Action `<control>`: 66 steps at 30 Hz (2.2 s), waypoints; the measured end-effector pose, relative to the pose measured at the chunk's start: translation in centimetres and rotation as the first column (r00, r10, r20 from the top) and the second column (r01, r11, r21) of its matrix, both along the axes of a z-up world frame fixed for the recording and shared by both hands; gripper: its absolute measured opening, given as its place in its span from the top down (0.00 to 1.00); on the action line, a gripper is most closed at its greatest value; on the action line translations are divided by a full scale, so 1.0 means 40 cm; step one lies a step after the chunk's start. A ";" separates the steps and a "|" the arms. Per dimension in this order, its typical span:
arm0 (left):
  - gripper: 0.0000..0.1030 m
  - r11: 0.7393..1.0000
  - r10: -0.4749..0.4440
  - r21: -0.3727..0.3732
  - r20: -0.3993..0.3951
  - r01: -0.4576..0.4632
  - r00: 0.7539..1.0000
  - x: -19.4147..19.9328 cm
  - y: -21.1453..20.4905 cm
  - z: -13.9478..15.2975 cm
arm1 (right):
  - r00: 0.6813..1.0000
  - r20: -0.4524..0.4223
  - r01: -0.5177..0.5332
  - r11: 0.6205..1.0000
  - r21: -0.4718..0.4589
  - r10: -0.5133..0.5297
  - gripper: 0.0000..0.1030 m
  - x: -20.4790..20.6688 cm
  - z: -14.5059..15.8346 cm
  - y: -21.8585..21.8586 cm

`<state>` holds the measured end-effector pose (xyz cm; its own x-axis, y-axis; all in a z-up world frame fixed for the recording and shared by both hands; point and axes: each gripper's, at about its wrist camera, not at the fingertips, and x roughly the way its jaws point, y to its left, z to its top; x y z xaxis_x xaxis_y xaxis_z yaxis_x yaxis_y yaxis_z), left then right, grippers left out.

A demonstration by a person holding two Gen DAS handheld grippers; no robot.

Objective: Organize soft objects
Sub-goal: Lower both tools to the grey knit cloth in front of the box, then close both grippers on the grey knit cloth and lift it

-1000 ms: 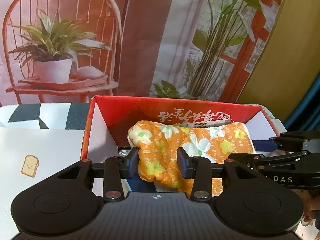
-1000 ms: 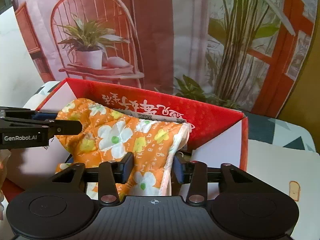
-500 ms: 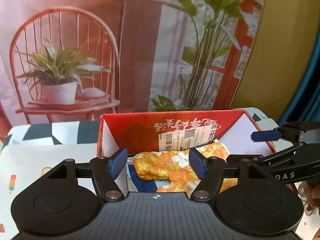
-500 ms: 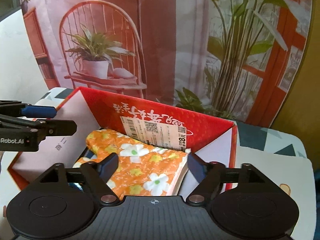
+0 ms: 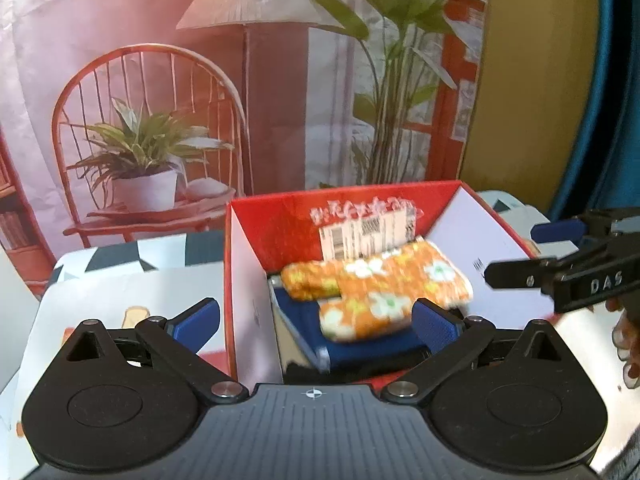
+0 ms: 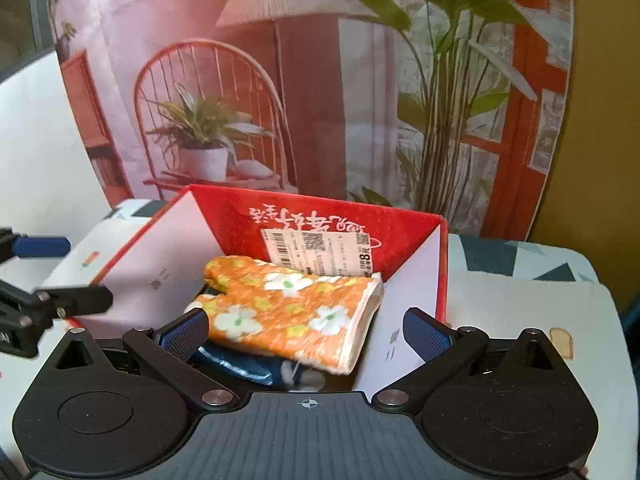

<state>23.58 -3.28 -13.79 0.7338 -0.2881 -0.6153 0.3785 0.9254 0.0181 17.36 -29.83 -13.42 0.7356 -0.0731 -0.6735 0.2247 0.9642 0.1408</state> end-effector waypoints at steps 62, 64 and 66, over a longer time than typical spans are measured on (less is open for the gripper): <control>0.32 0.963 0.160 -0.177 -0.230 -0.203 0.960 -0.049 0.145 -0.238 | 0.986 0.025 0.159 0.972 0.174 -0.165 0.17 -0.261 -0.266 0.014; 0.35 0.965 0.144 -0.182 -0.235 -0.189 0.961 -0.045 0.139 -0.244 | 0.986 0.024 0.155 0.970 0.185 -0.163 0.21 -0.259 -0.269 0.009; 0.46 0.969 0.129 -0.177 -0.238 -0.173 0.963 -0.044 0.129 -0.249 | 0.987 0.021 0.150 0.968 0.199 -0.157 0.22 -0.256 -0.274 0.006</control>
<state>21.83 1.87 -23.75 0.6286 -0.3151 -0.7111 0.2077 0.9491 -0.2370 7.11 -29.58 -24.37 0.7500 -0.0560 -0.6591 0.3591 0.8713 0.3346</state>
